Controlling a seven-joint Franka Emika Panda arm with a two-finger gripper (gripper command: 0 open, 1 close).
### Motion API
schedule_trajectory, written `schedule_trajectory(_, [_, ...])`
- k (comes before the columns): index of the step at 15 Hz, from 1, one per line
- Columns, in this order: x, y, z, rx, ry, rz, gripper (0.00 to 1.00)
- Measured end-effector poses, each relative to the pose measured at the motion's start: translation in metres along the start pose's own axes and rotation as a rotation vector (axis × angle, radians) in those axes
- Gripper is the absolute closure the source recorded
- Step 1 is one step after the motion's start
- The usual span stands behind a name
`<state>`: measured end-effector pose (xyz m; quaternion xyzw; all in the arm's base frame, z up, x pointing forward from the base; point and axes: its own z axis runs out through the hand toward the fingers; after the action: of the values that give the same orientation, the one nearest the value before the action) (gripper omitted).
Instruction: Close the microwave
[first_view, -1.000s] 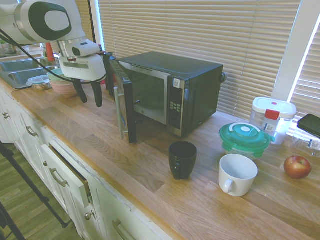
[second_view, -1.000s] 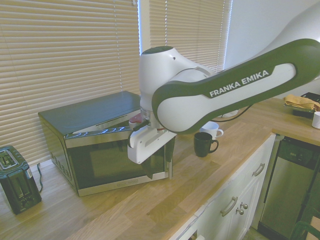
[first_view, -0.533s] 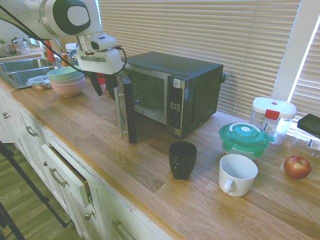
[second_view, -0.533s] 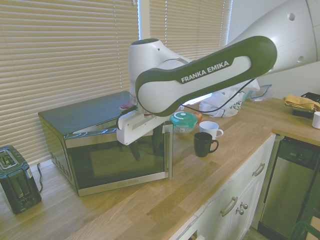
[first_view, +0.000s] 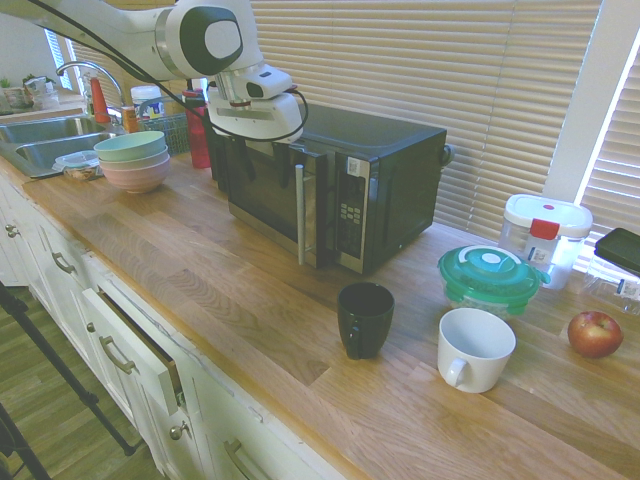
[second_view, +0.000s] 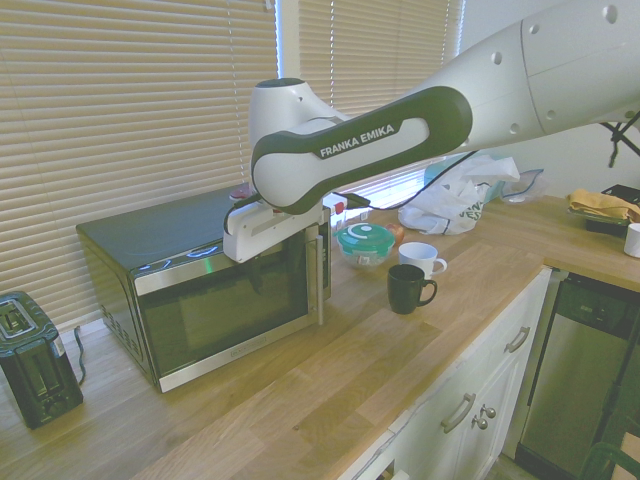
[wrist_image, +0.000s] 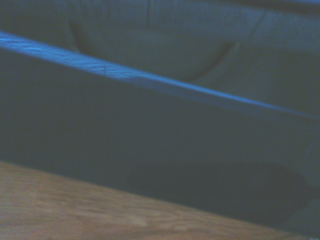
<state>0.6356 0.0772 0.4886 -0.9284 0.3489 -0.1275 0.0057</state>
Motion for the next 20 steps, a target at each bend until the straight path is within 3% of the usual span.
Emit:
schedule_trajectory(11, [0.015,-0.012,-0.022,0.024,0.153,0.079,0.00])
schedule_trajectory(16, [-0.034,0.022,-0.047,0.044,0.161,0.054,0.00])
schedule_trajectory(20, [-0.065,0.042,-0.031,0.017,0.124,0.056,0.00])
